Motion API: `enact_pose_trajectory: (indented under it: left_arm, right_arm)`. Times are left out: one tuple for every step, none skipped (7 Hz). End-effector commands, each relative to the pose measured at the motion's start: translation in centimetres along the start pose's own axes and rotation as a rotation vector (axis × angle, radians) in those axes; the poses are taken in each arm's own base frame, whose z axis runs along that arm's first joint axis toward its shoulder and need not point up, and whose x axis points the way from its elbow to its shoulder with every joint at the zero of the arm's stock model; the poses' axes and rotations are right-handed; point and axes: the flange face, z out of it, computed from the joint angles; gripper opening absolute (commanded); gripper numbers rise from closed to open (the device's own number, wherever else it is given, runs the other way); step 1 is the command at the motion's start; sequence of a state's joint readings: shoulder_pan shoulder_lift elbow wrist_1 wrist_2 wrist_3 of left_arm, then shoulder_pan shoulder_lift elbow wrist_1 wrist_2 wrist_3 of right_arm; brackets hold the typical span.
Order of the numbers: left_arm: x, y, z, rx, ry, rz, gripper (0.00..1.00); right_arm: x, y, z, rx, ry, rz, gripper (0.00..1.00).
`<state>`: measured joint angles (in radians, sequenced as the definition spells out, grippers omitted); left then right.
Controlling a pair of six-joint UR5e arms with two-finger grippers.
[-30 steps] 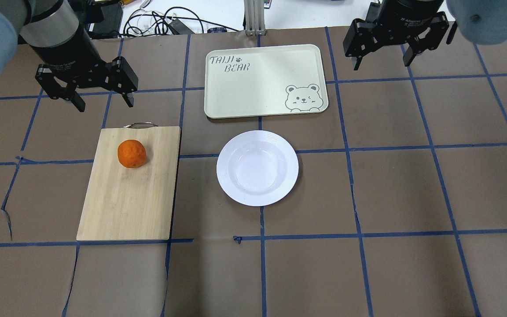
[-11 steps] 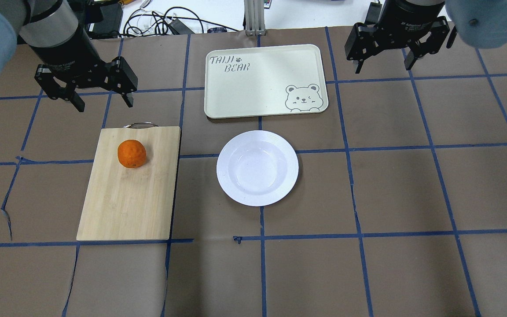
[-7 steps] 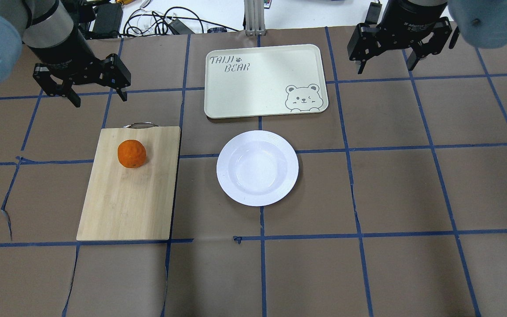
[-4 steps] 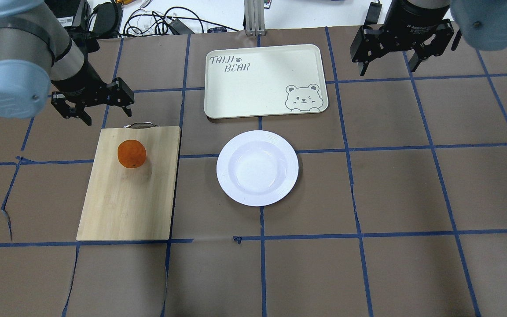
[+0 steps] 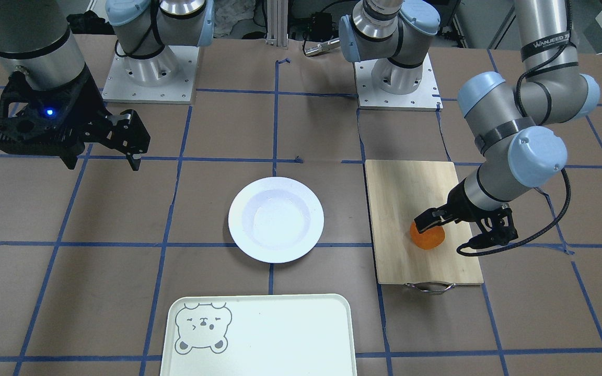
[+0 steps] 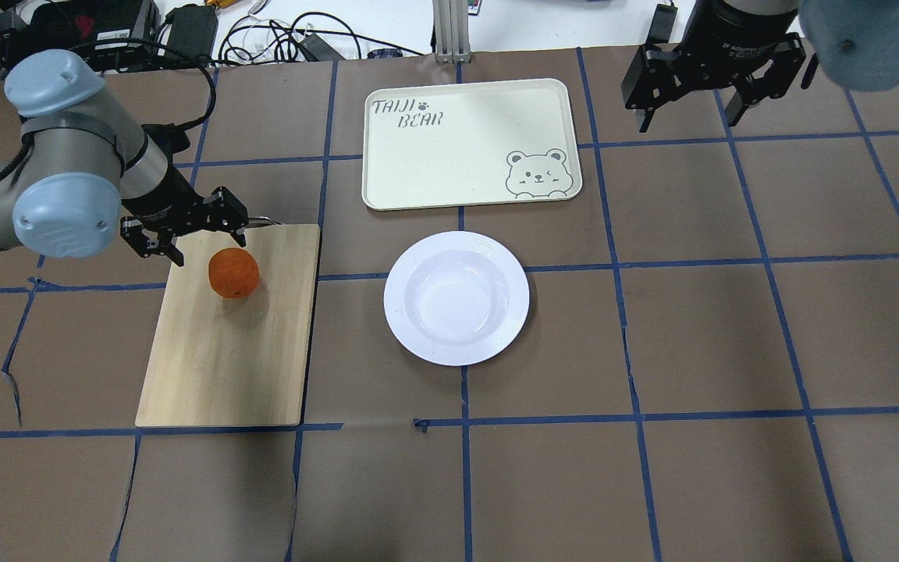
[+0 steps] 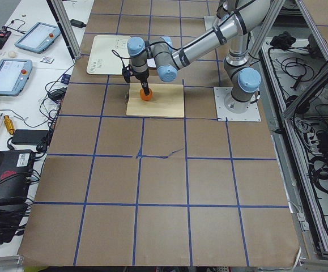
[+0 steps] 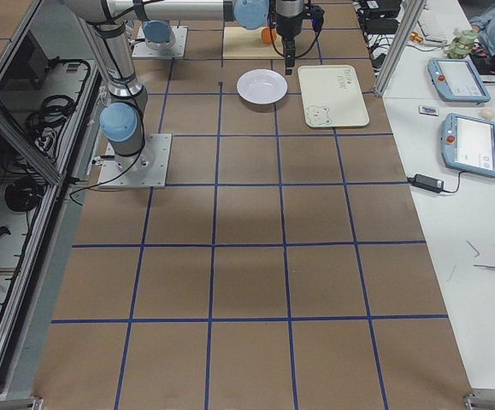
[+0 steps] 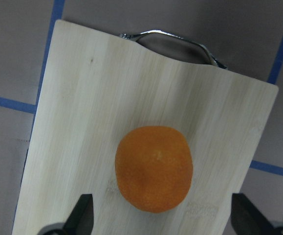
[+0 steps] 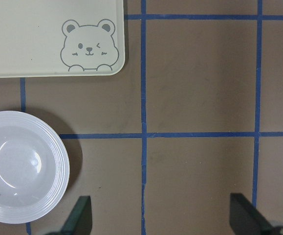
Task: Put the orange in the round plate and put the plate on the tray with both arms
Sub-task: 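Lower the left gripper onto the orange on the cutting board and close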
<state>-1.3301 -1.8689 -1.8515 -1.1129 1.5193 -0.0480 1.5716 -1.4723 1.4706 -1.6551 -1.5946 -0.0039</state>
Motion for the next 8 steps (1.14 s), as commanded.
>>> enact_pose_trajectory:
  left_arm:
    - [-0.1,-0.9,3.1,-0.051,0.006,-0.007,1.0]
    - [0.0,-1.3,3.6,-0.036,0.007,-0.005,1.0]
    - [-0.1,-1.7,4.0,-0.027,0.007,-0.004,1.0]
    - [0.0,-1.9,4.4,-0.025,0.007,-0.003,0.75]
    - [0.1,-2.0,4.6,-0.024,0.007,-0.001,0.34]
    - [0.2,-2.4,4.1,0.005,0.011,0.004,0.19]
    - [0.9,-3.3,2.5,0.046,0.028,0.005,0.12]
    - [2.6,-4.3,-0.3,0.094,0.052,-0.003,0.12]
  right_arm:
    - [0.0,0.0,0.0,0.0,0.001,0.0,1.0]
    - [0.0,0.0,0.1,-0.003,0.001,0.002,1.0]
    - [0.1,0.1,0.5,-0.009,-0.001,0.003,1.0]
    - [0.0,0.2,0.5,-0.011,-0.001,0.003,1.0]
    - [0.1,0.2,0.5,-0.011,-0.001,0.004,1.0]
    - [0.1,0.2,0.6,-0.012,-0.001,0.004,1.0]
    - [0.1,0.2,0.6,-0.012,-0.001,0.004,1.0]
    - [0.1,0.2,0.6,-0.012,-0.001,0.004,1.0]
